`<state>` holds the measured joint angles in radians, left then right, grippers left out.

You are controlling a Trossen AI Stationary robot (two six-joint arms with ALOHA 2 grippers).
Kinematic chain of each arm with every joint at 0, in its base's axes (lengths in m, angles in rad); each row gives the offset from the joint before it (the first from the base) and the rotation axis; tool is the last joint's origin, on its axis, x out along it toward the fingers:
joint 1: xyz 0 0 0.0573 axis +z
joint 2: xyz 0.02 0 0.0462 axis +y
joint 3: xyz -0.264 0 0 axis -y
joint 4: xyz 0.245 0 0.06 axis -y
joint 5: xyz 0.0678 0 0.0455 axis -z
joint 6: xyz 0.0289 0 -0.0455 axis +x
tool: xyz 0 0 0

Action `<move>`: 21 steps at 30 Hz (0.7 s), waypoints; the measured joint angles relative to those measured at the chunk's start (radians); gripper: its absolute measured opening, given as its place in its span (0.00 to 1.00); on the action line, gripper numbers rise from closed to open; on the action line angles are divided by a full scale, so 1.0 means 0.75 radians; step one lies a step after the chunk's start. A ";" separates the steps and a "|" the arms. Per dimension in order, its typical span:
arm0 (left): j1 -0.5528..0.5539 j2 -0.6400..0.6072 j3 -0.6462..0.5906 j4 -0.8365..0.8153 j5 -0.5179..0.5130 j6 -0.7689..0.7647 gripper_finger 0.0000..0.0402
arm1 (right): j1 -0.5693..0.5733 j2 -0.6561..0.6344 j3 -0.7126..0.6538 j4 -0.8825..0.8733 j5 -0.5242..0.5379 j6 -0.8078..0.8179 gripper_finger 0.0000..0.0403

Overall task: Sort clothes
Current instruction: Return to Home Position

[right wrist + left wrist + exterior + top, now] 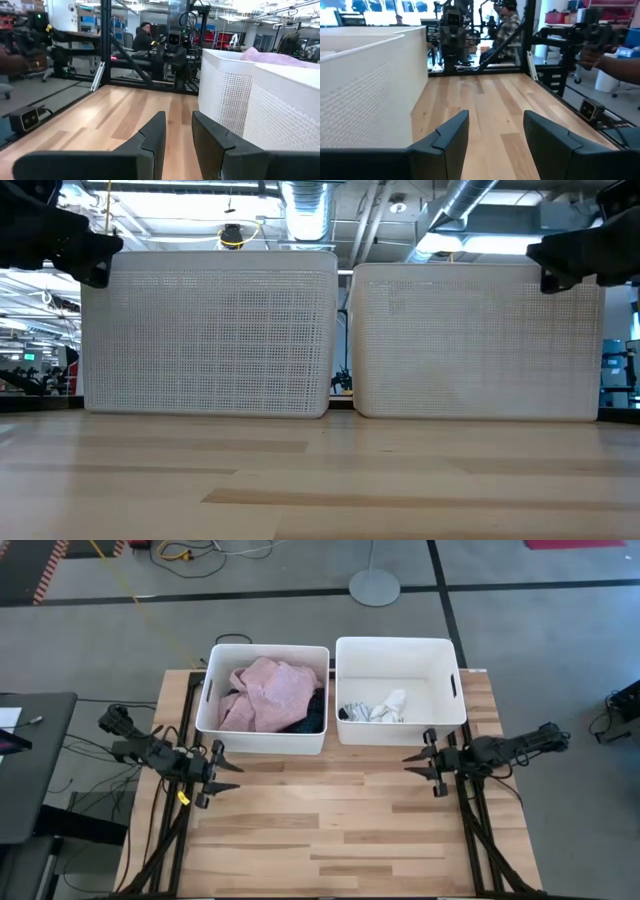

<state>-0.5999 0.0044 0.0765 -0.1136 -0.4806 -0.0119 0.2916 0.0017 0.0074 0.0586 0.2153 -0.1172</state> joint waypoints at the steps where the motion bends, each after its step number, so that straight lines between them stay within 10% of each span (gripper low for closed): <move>1: 0.001 0.000 0.000 -0.008 0.006 -0.006 0.45 | 0.000 -0.001 0.000 -0.001 0.000 0.014 0.27; 21: 0.000 0.000 -0.003 -0.037 0.111 0.109 0.45 | 0.000 -0.001 -0.002 -0.005 -0.001 0.052 0.27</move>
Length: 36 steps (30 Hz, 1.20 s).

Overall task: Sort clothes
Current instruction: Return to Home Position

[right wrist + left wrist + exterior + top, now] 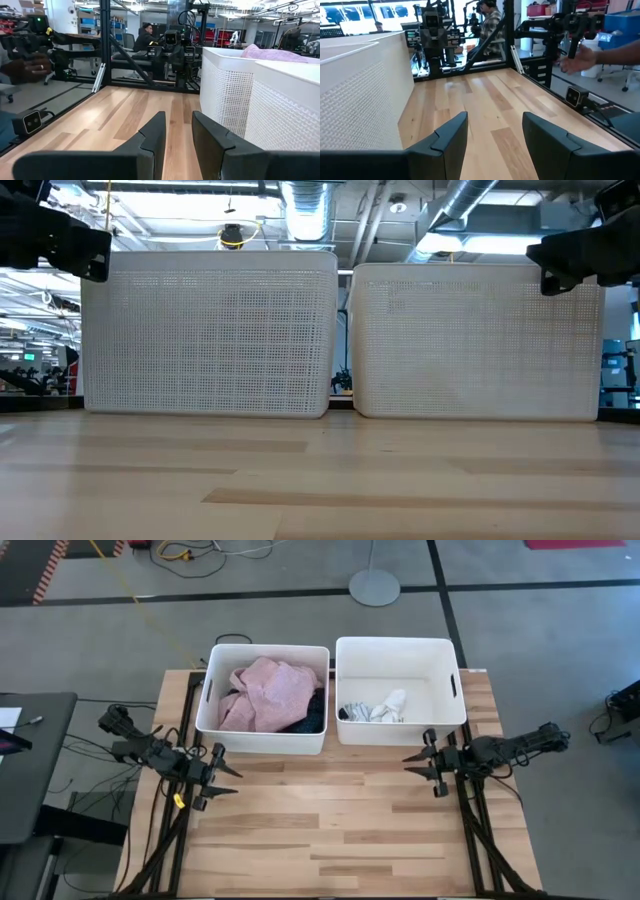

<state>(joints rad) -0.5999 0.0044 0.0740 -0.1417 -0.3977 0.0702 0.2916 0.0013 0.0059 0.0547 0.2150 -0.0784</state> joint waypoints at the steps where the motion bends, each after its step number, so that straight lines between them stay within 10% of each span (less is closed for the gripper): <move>1: 0.000 0.000 0.000 0.000 0.000 -0.003 0.45 | 0.000 0.000 0.000 -0.001 -0.001 0.000 0.27; 36: 0.000 0.000 -0.001 0.001 -0.004 -0.018 0.45 | 0.000 0.000 -0.002 -0.004 -0.001 0.001 0.27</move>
